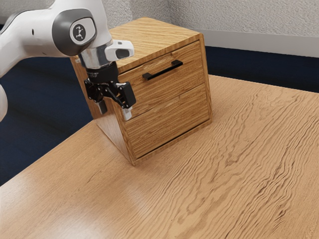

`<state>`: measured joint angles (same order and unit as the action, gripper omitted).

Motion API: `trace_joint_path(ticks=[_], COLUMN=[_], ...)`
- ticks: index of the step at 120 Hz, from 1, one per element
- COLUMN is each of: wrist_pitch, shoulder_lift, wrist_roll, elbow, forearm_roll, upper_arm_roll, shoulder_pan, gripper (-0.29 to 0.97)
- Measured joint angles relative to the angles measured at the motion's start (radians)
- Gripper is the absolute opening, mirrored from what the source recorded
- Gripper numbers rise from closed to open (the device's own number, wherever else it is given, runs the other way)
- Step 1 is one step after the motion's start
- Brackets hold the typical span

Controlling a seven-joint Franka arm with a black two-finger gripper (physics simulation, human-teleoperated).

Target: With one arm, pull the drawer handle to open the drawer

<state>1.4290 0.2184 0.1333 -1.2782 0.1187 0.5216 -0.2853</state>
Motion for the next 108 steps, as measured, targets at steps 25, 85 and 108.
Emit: trace_joint_path(ticks=[25, 85, 108], wrist_pitch=[0.001, 0.058, 0.178], shoulder_lift=[-0.002, -0.12, -0.047], wrist_roll=[0.005, 0.001, -0.001], elbow=[0.0, 0.077, 0.056], forearm_roll=[-0.001, 0.024, -0.006], upper_arm_roll=[-0.001, -0.045, -0.056], shoulder_pan=[-0.001, -0.051, -0.112], gripper=[0.68, 0.68, 0.68])
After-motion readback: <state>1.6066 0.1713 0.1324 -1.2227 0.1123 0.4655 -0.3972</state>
